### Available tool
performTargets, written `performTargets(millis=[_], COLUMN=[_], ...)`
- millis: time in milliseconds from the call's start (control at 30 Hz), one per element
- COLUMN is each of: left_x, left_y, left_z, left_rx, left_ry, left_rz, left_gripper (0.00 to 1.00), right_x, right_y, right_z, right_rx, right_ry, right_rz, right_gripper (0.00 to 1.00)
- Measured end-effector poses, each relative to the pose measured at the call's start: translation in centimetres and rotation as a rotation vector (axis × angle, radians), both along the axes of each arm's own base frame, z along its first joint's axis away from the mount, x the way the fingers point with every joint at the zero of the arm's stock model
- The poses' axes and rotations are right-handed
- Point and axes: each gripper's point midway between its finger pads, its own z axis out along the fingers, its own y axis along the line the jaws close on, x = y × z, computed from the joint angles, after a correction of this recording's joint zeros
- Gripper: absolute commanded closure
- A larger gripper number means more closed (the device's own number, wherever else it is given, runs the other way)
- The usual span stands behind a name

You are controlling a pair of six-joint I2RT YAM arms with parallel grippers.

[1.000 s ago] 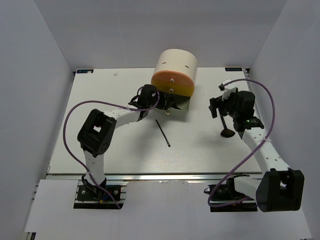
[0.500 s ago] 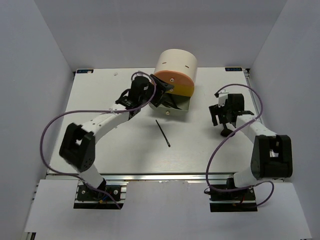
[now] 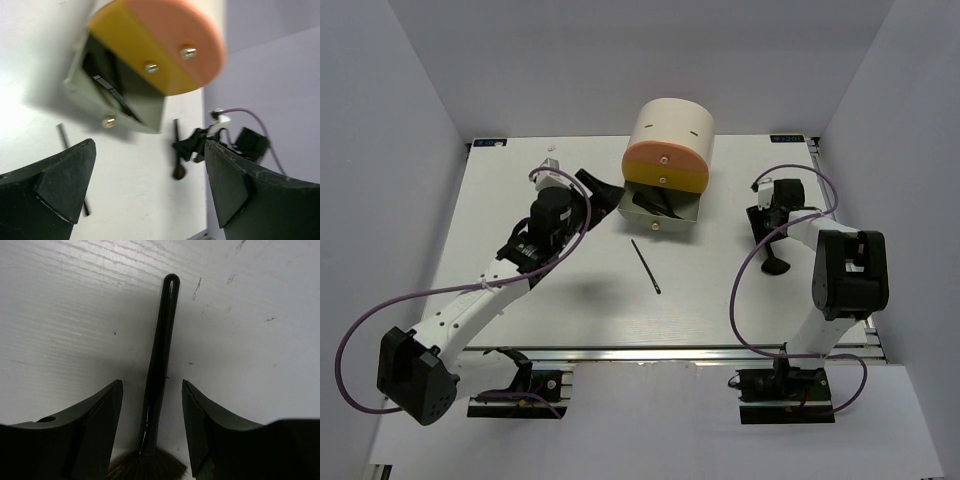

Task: Organize the makeup

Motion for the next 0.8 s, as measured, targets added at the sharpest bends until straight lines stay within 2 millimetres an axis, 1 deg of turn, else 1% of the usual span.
performTargets(millis=[67,100,233,267,300,333,367,533,567,633,667,700,800], left_x=[-0.4,-0.5,-0.9,-1.0,-1.0,-1.1,-1.2,-1.2,-1.2,-1.2,-1.3,-1.4,-1.6], left_y=[0.9,1.3,2.5,2.7,2.8,2.9,2.9,2.9,2.9,2.8,2.9,2.9,3.0], left_z=[-1.9,-2.8,-5.2,-5.5,-5.8,-6.0,-6.2,-6.8,-6.9,-7.3,-7.6,-7.8,-8.6], left_rx=[0.027,0.037,0.048,0.051,0.052,0.053,0.055,0.061,0.062,0.066,0.069,0.071,0.075], left_ry=[0.039,0.06,0.121,0.132,0.142,0.149,0.156,0.174,0.178,0.187,0.192,0.197,0.215], left_rz=[0.019,0.028,0.056,0.061,0.065,0.066,0.067,0.066,0.065,0.065,0.065,0.065,0.066], left_gripper=[0.02,0.02,0.02,0.02,0.02,0.02,0.02,0.02,0.02,0.02,0.02,0.02,0.02], right_x=[-0.2,-0.2,-0.2,-0.2,-0.2,-0.2,-0.2,-0.3,-0.4,-0.4,-0.4,-0.4,-0.8], right_y=[-0.2,-0.1,-0.6,-0.8,-1.0,-1.2,-1.4,-1.7,-1.7,-1.8,-1.8,-1.8,-1.4], right_z=[-0.8,-0.9,-0.9,-0.9,-0.9,-1.0,-1.0,-1.2,-1.2,-1.2,-1.2,-1.2,-1.1], right_rx=[-0.003,-0.002,-0.005,-0.004,-0.003,0.001,0.005,0.033,0.039,0.053,0.059,0.067,0.11], right_ry=[0.023,0.024,0.024,0.024,0.024,0.027,0.028,0.033,0.033,0.036,0.039,0.041,0.06], right_rz=[0.002,0.006,0.012,0.009,0.009,0.01,0.01,0.019,0.022,0.027,0.032,0.037,0.064], right_gripper=[0.46,0.47,0.52,0.58,0.62,0.63,0.69,0.78,0.82,0.88,0.95,1.0,1.0])
